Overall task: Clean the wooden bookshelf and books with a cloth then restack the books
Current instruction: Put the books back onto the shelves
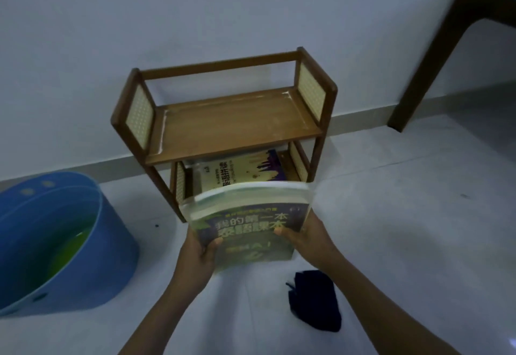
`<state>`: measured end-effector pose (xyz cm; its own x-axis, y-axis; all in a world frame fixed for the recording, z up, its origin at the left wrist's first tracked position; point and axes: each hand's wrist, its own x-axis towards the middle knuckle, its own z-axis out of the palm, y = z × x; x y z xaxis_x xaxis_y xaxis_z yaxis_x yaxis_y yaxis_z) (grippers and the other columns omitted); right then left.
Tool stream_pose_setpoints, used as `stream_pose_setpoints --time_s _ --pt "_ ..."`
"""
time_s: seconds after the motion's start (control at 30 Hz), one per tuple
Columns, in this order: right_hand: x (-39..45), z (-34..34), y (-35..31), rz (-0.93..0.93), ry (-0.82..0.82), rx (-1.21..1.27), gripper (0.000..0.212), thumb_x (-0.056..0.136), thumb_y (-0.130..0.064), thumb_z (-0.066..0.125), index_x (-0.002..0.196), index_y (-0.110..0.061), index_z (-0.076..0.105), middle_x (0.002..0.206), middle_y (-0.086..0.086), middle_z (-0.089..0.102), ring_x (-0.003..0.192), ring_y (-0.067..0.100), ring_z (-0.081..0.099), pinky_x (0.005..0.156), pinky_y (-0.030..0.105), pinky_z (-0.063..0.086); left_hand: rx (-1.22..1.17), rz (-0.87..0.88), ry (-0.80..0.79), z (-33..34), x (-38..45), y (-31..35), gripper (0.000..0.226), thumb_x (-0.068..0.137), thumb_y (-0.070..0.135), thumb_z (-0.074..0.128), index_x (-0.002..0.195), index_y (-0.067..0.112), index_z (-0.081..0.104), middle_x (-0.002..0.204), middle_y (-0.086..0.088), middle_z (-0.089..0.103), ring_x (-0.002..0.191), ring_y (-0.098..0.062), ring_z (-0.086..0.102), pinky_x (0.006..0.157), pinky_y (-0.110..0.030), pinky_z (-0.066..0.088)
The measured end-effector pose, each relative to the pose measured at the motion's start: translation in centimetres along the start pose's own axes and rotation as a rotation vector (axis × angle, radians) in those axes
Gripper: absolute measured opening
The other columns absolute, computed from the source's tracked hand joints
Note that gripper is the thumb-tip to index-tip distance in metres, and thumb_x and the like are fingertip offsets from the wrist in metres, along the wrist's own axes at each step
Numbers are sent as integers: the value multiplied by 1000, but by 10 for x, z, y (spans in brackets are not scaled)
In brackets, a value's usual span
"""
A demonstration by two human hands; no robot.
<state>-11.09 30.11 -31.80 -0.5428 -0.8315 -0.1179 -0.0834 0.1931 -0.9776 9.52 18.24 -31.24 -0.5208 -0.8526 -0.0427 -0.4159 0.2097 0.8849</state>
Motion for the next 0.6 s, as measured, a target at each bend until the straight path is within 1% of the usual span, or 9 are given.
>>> stream_pose_setpoints --time_s 0.1,0.2,0.27,0.3,0.37,0.43,0.47,0.53,0.6 --pt "-3 13 16 21 -10 -26 43 81 6 68 108 -25 55 98 -11 67 91 -2 66 71 11 51 18 -33 -5 0 -7 -17 42 92 4 55 107 40 40 101 23 56 89 12 53 68 -2 43" --pt "-3 19 23 51 -18 -44 42 82 2 69 112 -22 52 101 -9 64 92 -3 65 70 9 50 11 -71 -47 -1 -7 -35 35 91 14 60 117 31 45 106 21 57 91 15 54 69 -2 45" --pt "-3 19 25 51 -37 -73 42 81 3 68 110 -23 52 100 -11 62 90 -8 63 69 7 49 6 -110 -83 -1 -3 -44 37 88 21 65 122 23 51 109 15 62 96 7 58 70 -10 47" --pt "-3 18 25 52 -51 -83 42 81 4 68 107 -26 52 100 -10 62 90 -5 64 70 8 49 12 -125 -83 -2 -1 -46 36 87 22 66 120 21 53 107 14 63 95 2 58 69 -12 46" --pt "-1 17 26 53 -63 -98 43 82 2 68 108 -28 52 101 -9 63 92 -3 63 72 11 51 26 -120 -50 -3 2 -47 31 87 20 66 114 23 53 99 19 60 90 0 57 67 -10 42" --pt "0 18 28 52 -75 -95 43 82 1 68 112 -24 51 102 -13 61 92 -12 61 71 9 50 30 -110 -22 -3 0 -48 30 87 20 66 112 25 51 97 24 57 87 2 56 65 -9 41" --pt "0 18 30 46 -77 -98 43 82 2 68 114 -21 51 102 -13 61 91 -14 60 70 8 50 28 -111 -17 -2 -1 -50 30 86 20 67 111 26 51 96 23 57 88 -2 58 65 -10 42" --pt "-2 17 35 37 -80 -115 42 82 0 69 118 -14 53 103 -8 63 93 -12 60 72 9 50 23 -132 -46 -5 -3 -47 30 85 22 69 110 28 53 97 21 60 96 -12 62 69 -14 46" --pt "-2 16 39 28 -81 -128 41 82 -3 70 120 -11 54 104 -6 64 95 -9 61 74 11 51 -49 -81 -104 -17 -2 -28 36 81 27 74 110 35 54 100 21 66 102 -7 63 76 -22 55"
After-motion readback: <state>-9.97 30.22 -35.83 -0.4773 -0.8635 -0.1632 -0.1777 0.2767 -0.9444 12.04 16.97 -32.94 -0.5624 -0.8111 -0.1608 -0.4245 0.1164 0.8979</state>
